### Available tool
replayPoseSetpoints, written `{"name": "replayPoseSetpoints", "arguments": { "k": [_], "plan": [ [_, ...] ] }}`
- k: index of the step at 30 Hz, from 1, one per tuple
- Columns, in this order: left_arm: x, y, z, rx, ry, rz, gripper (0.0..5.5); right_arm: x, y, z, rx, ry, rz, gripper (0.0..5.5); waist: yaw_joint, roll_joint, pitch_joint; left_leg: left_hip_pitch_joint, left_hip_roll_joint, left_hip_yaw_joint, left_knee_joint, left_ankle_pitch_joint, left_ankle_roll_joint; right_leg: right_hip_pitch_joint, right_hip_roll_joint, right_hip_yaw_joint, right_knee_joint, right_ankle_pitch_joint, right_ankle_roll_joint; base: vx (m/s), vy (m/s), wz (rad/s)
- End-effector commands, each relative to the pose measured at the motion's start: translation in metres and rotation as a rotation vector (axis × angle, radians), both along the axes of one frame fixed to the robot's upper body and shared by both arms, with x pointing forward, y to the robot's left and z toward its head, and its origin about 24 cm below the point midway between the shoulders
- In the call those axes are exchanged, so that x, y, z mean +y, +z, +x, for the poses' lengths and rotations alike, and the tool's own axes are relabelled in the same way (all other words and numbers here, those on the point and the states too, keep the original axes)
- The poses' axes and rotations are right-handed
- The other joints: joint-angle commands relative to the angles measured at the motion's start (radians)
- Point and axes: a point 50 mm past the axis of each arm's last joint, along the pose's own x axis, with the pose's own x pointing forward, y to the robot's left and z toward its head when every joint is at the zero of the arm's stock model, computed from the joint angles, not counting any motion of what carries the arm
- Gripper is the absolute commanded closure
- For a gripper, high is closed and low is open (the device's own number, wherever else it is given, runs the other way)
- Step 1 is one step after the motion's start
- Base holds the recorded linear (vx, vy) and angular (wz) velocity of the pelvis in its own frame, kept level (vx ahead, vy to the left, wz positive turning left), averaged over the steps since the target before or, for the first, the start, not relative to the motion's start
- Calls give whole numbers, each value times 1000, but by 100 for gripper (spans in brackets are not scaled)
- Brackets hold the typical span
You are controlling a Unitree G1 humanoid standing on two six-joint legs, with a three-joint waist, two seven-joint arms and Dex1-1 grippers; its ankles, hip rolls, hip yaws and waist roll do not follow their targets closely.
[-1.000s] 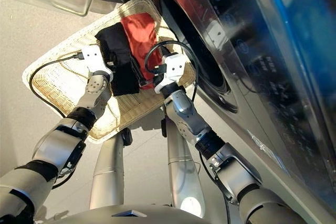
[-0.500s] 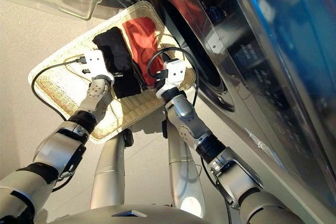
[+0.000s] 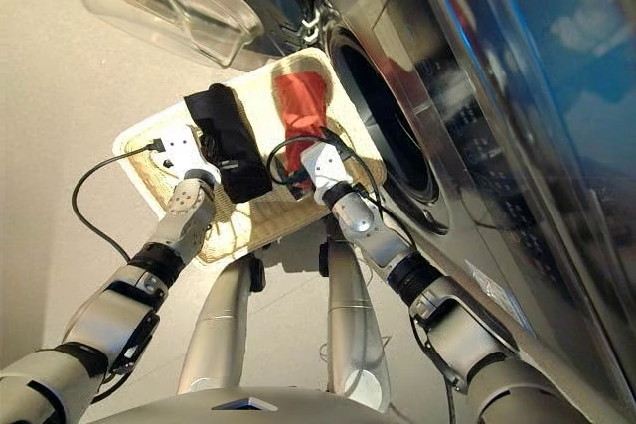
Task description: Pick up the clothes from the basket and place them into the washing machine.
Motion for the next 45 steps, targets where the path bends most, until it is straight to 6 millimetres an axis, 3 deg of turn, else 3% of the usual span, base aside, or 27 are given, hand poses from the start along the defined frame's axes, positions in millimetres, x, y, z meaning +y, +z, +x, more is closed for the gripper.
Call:
{"name": "replayPoseSetpoints", "arguments": {
  "k": [1,9,16,21,31,40,45],
  "plan": [
    [6,31,-2,-182,-10,-71,550,19,3,-6,-55,90,-57,0,4,31,-43,5,-31,-30,-15,-49,35,81,-3,-66,-71,-13,37,0,0,0],
    [-18,56,-10,-285,-109,-207,550,45,6,-5,-104,163,-149,0,28,49,-57,27,-39,-29,-30,-45,42,94,-6,-65,-75,-15,35,0,0,0],
    [-30,68,-19,-333,-173,-321,550,40,4,3,-148,60,-157,0,38,63,-68,22,-42,-27,-30,-43,48,88,-7,-62,-77,-13,34,0,0,0],
    [-38,71,-28,-350,-229,-395,550,37,20,14,-194,-26,-80,0,49,71,-77,20,-42,-30,-32,-39,50,86,-11,-62,-81,-10,33,0,0,0],
    [-45,67,-37,-335,-304,-445,550,49,58,19,-291,4,8,0,66,71,-82,13,-44,-34,-30,-36,55,79,-14,-66,-77,-8,31,0,0,0],
    [-52,71,-45,-348,-393,-498,550,72,72,15,-269,102,61,0,79,68,-87,8,-48,-38,-28,-36,58,73,-15,-67,-73,-7,29,0,0,0],
    [-52,77,-52,-376,-437,-517,550,71,76,18,-263,93,80,0,83,68,-90,4,-49,-38,-24,-37,59,67,-16,-66,-70,-6,30,0,0,0]
  ]
}}
